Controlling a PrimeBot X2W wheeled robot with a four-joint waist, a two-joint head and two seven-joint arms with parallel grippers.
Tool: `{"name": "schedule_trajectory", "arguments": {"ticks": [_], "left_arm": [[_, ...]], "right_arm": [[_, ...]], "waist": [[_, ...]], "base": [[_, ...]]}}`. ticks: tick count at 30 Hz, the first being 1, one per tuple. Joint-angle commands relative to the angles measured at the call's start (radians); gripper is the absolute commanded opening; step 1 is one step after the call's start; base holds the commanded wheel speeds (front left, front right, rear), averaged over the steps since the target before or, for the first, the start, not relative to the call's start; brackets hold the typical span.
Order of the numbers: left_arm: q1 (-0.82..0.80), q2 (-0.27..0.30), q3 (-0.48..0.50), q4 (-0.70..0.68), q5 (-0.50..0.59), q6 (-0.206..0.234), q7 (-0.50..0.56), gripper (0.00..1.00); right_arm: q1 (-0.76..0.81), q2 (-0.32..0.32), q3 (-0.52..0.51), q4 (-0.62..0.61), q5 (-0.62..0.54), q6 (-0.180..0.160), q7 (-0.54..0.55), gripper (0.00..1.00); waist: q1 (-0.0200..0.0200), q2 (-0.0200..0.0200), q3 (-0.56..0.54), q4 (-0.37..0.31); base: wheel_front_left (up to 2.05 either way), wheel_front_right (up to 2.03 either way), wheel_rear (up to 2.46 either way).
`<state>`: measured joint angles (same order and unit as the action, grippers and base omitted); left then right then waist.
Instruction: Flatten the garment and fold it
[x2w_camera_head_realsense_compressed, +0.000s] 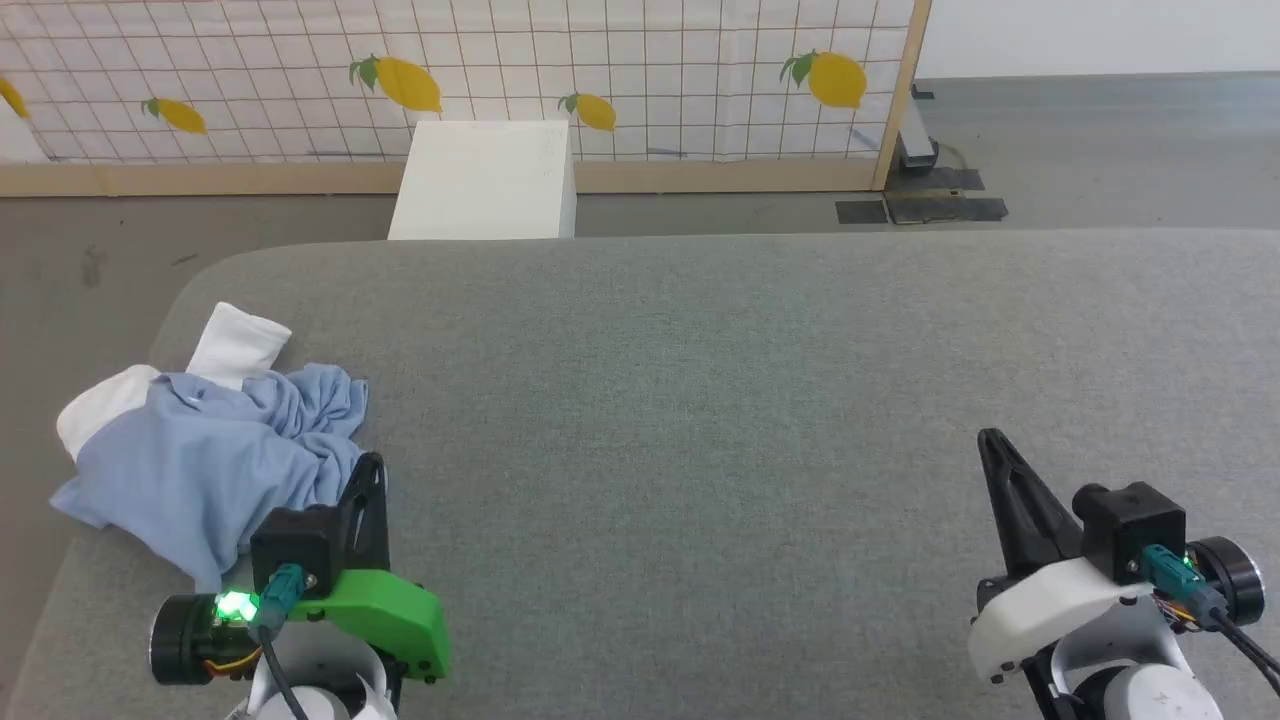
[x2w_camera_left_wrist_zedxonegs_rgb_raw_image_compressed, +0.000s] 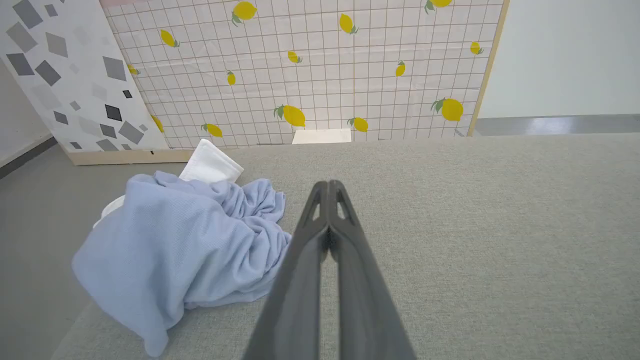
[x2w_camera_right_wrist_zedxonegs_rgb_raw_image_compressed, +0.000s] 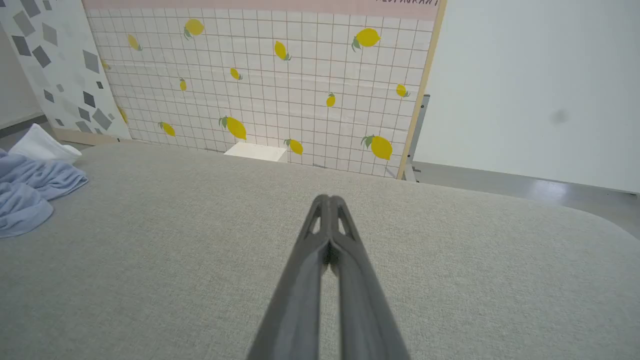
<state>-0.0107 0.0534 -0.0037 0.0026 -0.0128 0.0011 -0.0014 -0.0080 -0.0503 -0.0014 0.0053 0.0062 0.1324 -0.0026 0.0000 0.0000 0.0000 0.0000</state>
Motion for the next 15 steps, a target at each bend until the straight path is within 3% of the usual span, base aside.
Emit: {"name": "schedule_trajectory", "arguments": {"ticks": [1, 15], "left_arm": [[0.011, -0.003, 0.004, -0.003, 0.013, -0.001, 0.001, 0.0], [0.011, -0.003, 0.004, -0.003, 0.013, -0.001, 0.001, 0.0]], "right_arm": [[0.008, 0.0, 0.001, -0.005, -0.006, -0.002, 0.003, 0.0], [0.008, 0.0, 0.001, -0.005, -0.006, -0.002, 0.003, 0.0]], "waist": [[0.0, 0.0, 0.0, 0.0], [0.0, 0.0, 0.0, 0.0]], "base": [[0.0, 0.0, 0.0], [0.0, 0.0, 0.0]]}}
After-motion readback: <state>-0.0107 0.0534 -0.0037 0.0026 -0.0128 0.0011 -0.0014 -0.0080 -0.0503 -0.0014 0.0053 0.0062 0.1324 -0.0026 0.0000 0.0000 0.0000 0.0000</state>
